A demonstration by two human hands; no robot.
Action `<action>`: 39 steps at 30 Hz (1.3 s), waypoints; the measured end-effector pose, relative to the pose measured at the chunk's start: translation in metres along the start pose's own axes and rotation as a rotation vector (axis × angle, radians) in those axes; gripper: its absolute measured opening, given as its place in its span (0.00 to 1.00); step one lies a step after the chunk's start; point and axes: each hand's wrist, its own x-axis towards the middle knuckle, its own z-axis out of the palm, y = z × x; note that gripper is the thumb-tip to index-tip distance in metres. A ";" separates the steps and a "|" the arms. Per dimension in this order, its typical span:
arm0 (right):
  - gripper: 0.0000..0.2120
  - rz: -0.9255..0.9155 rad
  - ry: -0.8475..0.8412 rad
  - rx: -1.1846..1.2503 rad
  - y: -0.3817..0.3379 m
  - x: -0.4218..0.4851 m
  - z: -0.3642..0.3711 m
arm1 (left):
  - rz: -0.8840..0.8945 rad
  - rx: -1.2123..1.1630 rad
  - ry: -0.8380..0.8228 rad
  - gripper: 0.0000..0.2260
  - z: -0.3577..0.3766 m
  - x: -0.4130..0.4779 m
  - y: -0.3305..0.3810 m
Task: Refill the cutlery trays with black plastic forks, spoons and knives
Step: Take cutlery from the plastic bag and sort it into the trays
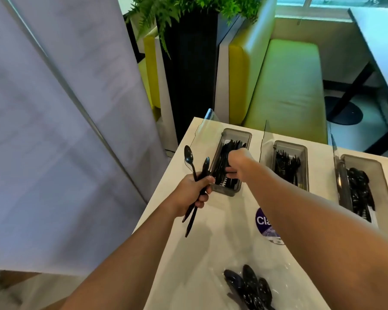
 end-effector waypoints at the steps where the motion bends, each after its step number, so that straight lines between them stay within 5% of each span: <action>1: 0.13 -0.045 0.013 -0.053 0.001 0.004 0.000 | 0.001 0.002 -0.007 0.05 0.000 0.001 0.000; 4: 0.06 -0.159 0.090 -0.182 0.005 0.008 0.003 | 0.008 -0.001 -0.023 0.05 0.001 0.002 0.000; 6: 0.10 -0.254 0.096 -0.232 0.006 0.006 0.003 | 0.014 -0.008 -0.039 0.05 0.005 0.003 0.001; 10: 0.24 -0.461 -0.147 -0.270 0.003 -0.015 -0.001 | 0.012 0.004 -0.094 0.06 0.014 0.001 0.008; 14: 0.14 -0.517 -0.312 -0.336 -0.004 -0.028 -0.016 | 0.008 0.069 -0.167 0.06 0.029 -0.003 0.017; 20: 0.07 -0.490 -0.278 -0.132 -0.004 -0.034 -0.046 | 0.044 0.135 -0.239 0.06 0.054 -0.009 0.023; 28: 0.06 -0.499 -0.031 0.730 -0.014 -0.055 -0.107 | 0.040 0.112 -0.286 0.05 0.092 -0.012 0.025; 32: 0.04 -0.455 0.055 0.502 -0.001 -0.057 -0.138 | 0.085 0.142 -0.301 0.07 0.117 -0.007 0.030; 36: 0.21 -0.428 -0.018 0.057 0.024 -0.058 -0.164 | 0.128 0.181 -0.323 0.07 0.145 0.002 0.036; 39: 0.20 -0.398 0.026 -0.138 0.039 -0.059 -0.176 | 0.143 0.225 -0.335 0.03 0.167 0.005 0.035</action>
